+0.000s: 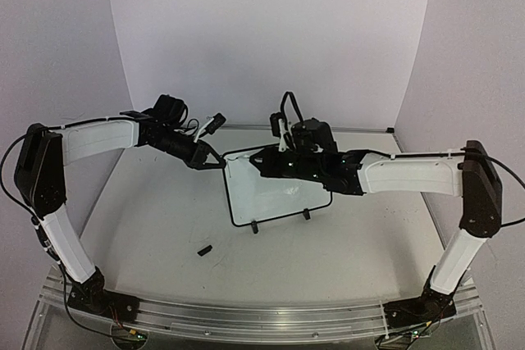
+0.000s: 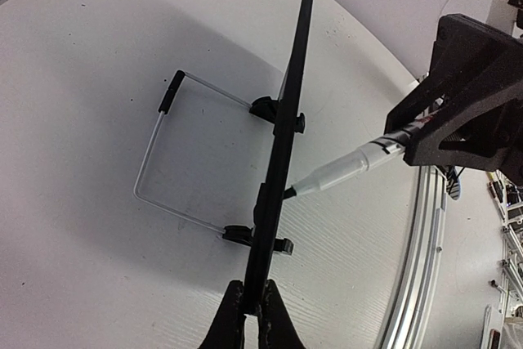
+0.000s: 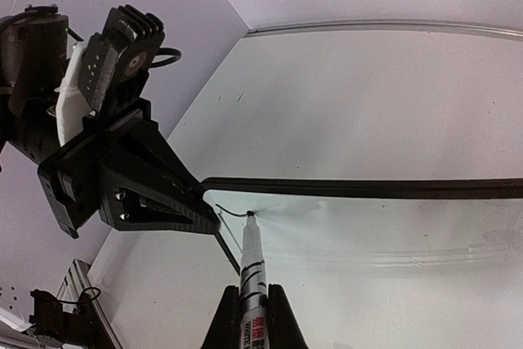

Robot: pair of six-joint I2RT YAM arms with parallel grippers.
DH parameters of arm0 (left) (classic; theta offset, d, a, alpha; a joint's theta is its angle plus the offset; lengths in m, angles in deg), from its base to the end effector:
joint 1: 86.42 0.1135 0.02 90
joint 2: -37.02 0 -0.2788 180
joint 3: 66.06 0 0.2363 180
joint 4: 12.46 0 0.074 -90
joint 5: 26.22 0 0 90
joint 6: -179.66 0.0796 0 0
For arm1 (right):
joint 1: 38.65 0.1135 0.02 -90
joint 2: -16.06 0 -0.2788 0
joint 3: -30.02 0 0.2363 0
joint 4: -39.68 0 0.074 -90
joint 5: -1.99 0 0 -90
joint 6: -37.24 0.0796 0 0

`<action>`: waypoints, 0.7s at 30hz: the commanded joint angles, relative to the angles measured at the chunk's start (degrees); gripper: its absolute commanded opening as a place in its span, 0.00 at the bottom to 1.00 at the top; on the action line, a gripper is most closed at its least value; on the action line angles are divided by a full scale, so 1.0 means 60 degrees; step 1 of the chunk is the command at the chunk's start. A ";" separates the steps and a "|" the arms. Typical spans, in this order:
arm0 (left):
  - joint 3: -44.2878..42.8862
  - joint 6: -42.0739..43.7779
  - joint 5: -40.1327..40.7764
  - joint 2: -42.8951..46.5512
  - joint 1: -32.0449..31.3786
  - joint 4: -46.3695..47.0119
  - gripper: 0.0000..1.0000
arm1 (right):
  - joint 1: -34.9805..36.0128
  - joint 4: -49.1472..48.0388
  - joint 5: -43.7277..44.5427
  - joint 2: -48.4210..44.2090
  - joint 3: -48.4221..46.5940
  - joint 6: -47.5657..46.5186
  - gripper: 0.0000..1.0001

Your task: Write a sentence on the whiteboard

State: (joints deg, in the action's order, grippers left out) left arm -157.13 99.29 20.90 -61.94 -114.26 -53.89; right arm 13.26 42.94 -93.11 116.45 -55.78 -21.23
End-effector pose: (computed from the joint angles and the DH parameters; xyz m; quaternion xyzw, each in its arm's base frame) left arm 0.3140 -0.2271 0.2561 0.4006 0.7857 -0.3896 0.2652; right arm 0.2689 0.3545 0.2812 -0.1686 0.7901 0.4183 0.4152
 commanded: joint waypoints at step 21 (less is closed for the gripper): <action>0.0099 0.0364 0.0568 0.0174 -0.0167 -0.0391 0.00 | -0.0042 0.0136 -0.0449 0.0448 -0.0447 0.0063 0.00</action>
State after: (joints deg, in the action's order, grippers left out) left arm -157.13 99.31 20.95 -61.94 -114.30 -53.89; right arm 13.17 44.03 -98.79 119.06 -56.80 -21.21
